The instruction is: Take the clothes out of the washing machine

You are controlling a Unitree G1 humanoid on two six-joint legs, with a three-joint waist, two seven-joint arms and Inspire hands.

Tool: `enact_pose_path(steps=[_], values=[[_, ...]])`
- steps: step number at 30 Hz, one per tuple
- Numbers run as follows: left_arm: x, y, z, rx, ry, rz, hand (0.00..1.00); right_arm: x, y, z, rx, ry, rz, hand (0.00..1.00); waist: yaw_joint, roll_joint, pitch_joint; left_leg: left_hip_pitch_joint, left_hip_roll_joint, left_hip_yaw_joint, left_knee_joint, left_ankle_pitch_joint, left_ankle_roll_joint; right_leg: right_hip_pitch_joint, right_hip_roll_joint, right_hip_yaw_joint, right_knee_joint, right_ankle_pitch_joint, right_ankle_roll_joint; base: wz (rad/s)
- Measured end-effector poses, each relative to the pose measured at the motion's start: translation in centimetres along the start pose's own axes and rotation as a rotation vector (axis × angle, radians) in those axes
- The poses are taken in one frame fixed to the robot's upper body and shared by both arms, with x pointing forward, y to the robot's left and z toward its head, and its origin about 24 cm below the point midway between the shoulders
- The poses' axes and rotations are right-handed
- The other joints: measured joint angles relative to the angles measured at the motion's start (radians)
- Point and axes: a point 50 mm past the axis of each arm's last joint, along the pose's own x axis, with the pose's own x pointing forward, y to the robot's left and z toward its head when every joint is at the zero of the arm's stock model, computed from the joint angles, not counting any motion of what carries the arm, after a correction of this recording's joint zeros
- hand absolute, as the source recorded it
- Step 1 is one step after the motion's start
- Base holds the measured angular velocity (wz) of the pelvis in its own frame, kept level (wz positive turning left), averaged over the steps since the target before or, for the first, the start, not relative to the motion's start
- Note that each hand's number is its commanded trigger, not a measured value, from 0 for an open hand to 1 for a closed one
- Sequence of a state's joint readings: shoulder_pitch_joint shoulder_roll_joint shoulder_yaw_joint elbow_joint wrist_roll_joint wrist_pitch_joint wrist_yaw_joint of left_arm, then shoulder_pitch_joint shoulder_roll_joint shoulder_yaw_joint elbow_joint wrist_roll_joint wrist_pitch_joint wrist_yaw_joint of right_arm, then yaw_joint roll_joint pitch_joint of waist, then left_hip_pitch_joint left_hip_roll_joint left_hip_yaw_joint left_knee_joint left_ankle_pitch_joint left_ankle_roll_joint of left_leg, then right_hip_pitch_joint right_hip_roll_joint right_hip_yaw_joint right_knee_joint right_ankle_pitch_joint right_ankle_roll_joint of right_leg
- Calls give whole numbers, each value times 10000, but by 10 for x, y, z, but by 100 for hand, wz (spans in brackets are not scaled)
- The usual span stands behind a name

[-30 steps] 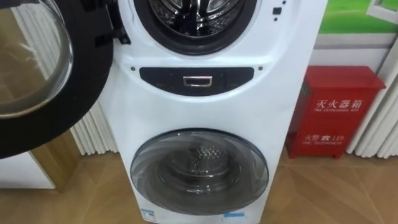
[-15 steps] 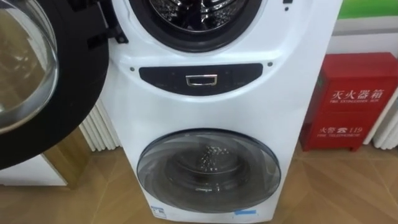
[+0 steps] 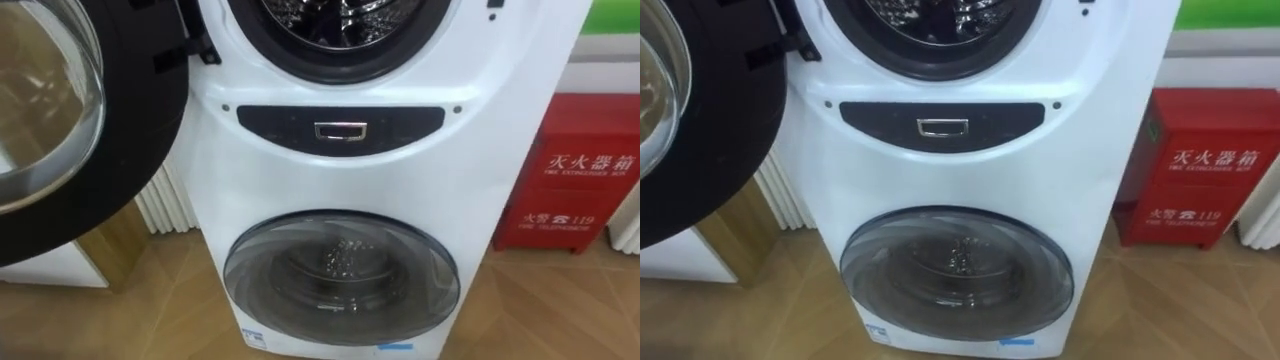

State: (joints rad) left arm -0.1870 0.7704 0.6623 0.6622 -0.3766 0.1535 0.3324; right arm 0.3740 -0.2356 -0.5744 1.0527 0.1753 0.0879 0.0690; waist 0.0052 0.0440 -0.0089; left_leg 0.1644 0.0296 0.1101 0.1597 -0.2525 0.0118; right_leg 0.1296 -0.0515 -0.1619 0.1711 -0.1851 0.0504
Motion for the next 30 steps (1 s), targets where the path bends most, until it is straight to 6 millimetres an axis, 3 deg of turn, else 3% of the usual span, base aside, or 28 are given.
enact_pose_path(steps=[3,6,8,9,10,11,12,13,14,15,16,17,20,23,25,28,30], values=[[0,-5,7,677,-427,251,0,0,-1,-1,-305,57,-45,0,-53,-93,54,-6,-29,-73,-3,0,0,-4,-24,64,7,10,-16,1],[-2,-9,13,1735,-985,463,0,0,-1,-2,-792,120,-63,0,-198,-38,86,55,34,-337,10,4,6,-205,1,-17,561,-3,-29,11],[-4,-13,20,2119,-1417,512,0,0,1,-9,-1006,398,89,0,-248,-58,83,2,195,-963,11,5,8,-668,260,290,482,-248,-342,8],[-3,-10,25,1859,-1471,686,0,1,2,-11,-968,591,146,0,-222,-130,114,-99,194,-1182,38,-13,-17,-1237,561,622,-321,373,-572,33],[-3,-15,23,1737,-1237,644,0,-1,-4,-19,-897,851,-57,0,-499,-25,80,-194,291,-1033,89,-26,-80,-1112,538,345,-143,677,-612,54],[-3,-19,25,1728,-1206,543,0,-1,-5,-20,-890,922,-78,0,-536,-39,90,-248,298,-762,178,-26,-87,-1025,524,558,-127,709,-625,104],[-5,-32,28,1724,-1223,171,0,-2,-6,-22,-924,968,-134,0,-591,-222,188,-573,243,-279,594,-68,-119,-837,345,1578,-241,720,-621,111],[-9,-53,35,1593,-1379,-481,0,-2,-7,-21,-875,920,-177,0,-690,-287,229,-745,134,-328,115,77,-184,-907,208,2270,-337,727,-559,109],[-13,-71,46,1544,-1730,-1056,0,-1,-6,-17,-703,825,-114,0,-598,-250,279,-782,84,142,-204,222,31,-1179,220,2298,-273,610,-259,58],[-15,-74,48,1592,-1848,-1235,0,0,-3,-13,-718,721,-12,0,-492,-280,264,-827,54,518,-137,251,44,-1217,190,2151,-273,608,-194,-16],[-18,-80,46,1993,-1969,-1399,0,2,1,-4,-789,355,214,0,-330,-318,240,-801,40,1103,44,250,45,-1209,160,1607,-374,726,-172,-44],[-19,-82,44,2297,-1896,-1429,0,3,5,3,-816,130,330,0,-344,-290,253,-752,24,1242,174,248,49,-1246,161,1230,-355,888,-199,-36],[-24,-94,40,2608,-1782,-1654,0,3,8,-2,-1008,448,352,0,-570,-208,247,-751,-52,1363,221,247,51,-1165,39,1353,-316,1030,-171,22],[-39,-116,31,3213,-1778,-2195,0,4,20,-11,-1480,1577,686,0,-687,-95,238,-718,-144,2249,220,264,80,-1131,-185,1346,-95,1040,-66,31],[-52,-131,25,3257,-1617,-2729,0,5,29,-8,-1643,1675,910,0,-868,-88,239,-734,-265,2592,191,376,270,-1111,-357,1342,21,1074,11,44],[-75,-152,20,3119,-1629,-3794,0,8,44,1,-1687,1641,1408,0,-948,-95,226,-753,-272,3252,130,385,293,-1145,-476,1322,209,1278,181,41],[-92,-158,22,3139,-2034,-4374,0,8,48,3,-1636,1575,1571,0,-1113,-97,219,-892,-227,3656,-35,341,456,-1505,-445,1251,451,1450,136,45]])
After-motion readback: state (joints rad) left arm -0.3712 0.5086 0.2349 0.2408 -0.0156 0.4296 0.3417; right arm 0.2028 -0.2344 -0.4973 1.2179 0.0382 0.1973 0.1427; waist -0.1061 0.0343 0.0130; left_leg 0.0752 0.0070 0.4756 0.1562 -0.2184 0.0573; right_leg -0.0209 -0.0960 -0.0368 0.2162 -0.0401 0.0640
